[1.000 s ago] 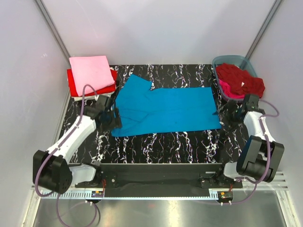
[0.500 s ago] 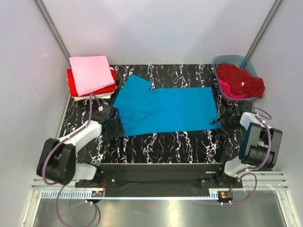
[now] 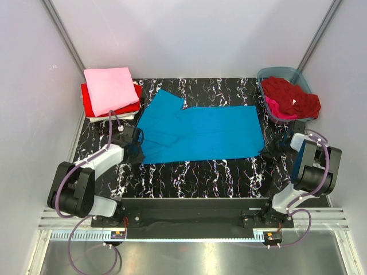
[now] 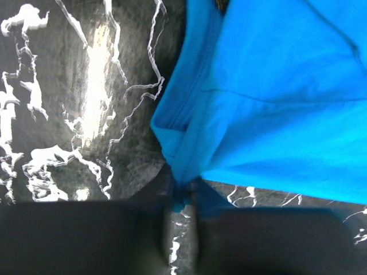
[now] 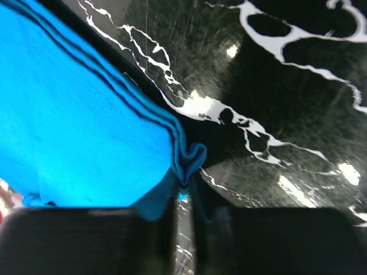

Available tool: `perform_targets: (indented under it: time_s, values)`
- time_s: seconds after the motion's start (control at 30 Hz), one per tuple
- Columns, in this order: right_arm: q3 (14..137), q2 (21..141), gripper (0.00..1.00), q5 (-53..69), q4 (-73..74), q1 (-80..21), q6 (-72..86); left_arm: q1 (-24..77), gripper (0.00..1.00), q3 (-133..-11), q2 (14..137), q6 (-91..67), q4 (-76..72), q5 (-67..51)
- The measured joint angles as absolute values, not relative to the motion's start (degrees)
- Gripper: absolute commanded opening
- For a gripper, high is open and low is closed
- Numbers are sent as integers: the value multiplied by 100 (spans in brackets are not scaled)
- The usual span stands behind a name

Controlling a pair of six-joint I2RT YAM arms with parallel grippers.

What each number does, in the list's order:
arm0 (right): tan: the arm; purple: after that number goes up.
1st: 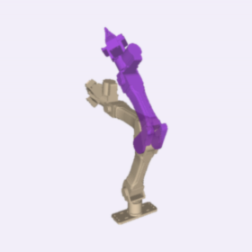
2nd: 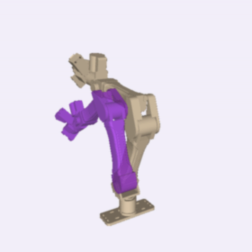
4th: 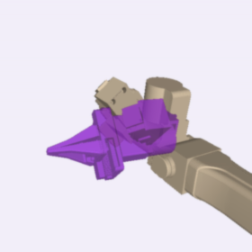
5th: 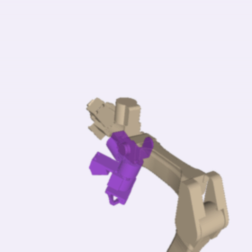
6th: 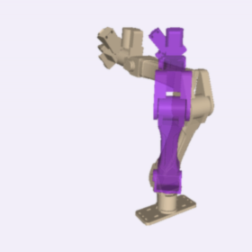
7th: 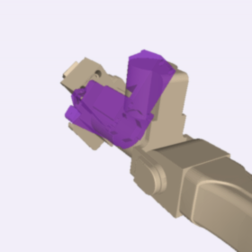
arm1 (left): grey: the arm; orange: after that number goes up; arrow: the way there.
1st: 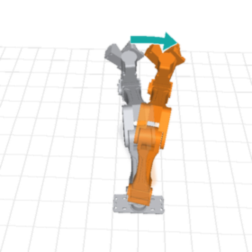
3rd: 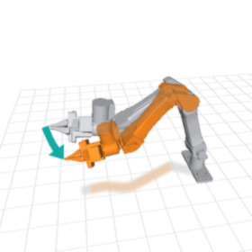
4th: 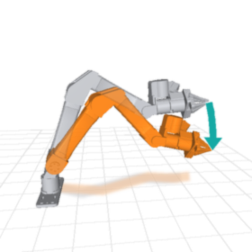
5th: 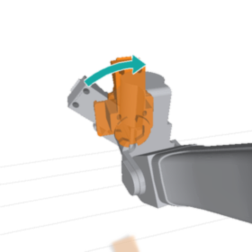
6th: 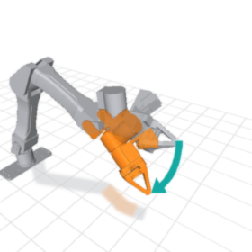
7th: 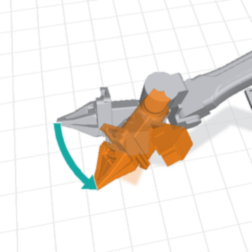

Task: Fold and stack the t-shirts
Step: Fold the tshirt

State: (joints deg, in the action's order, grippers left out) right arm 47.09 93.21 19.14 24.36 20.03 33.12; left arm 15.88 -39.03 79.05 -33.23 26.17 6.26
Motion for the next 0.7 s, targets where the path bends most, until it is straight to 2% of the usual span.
perform_targets:
  time_s: [0.07, 0.3, 0.7]
  values:
    - [4707, 9378, 0, 1944, 2377, 2003, 3328, 1584, 0, -3903, 7900, -3264, 2526, 613]
    - [4670, 9155, 0, 1800, 2558, 2003, 3336, 1577, 0, -3885, 7264, -3240, 2585, 502]
    - [4746, 6919, 0, 1321, 4093, 2139, 3415, 1577, 0, -4285, 5953, -3264, 3953, -303]
